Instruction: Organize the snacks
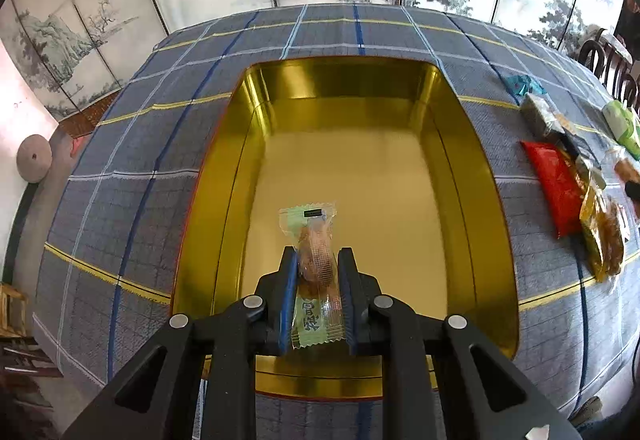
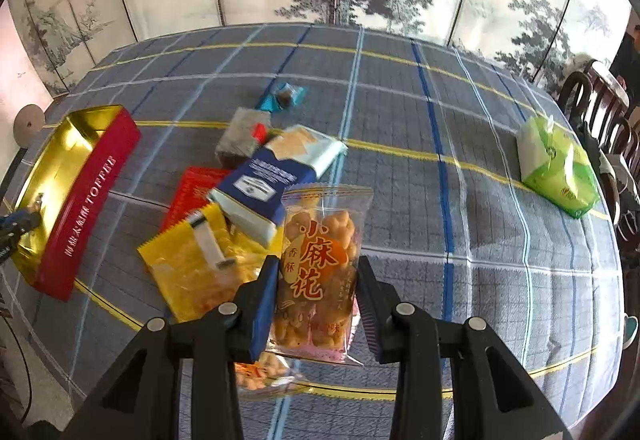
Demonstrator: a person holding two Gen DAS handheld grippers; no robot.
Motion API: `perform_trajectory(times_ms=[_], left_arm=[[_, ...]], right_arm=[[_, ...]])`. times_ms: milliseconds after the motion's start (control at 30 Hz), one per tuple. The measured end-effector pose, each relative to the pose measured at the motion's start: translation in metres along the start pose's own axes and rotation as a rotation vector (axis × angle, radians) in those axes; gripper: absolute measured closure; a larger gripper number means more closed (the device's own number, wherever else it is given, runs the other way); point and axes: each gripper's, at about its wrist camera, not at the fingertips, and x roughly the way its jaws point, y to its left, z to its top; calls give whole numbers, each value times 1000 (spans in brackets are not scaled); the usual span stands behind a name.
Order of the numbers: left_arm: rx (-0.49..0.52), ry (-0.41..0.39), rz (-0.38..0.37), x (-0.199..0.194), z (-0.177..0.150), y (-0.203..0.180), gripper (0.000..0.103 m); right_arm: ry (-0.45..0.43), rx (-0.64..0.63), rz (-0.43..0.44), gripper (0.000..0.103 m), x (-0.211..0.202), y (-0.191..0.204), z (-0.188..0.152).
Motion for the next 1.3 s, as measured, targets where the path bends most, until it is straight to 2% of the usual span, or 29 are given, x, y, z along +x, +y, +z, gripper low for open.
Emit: perform_trajectory(times_ms=[567, 933, 1167, 1300], left_arm=[[8, 25, 19, 9, -4, 6, 84], [10, 36, 32, 11, -4, 10, 81], [12, 23, 44, 7, -4, 12, 69], [9, 9, 44, 1, -2, 13, 68]], right_arm=[[-46, -100, 153, 65, -16, 92, 16], [-29, -138, 214, 65, -12, 126, 17], [-18, -152, 226, 65, -8, 139, 16], [-14, -156, 233, 65, -6, 144, 17]])
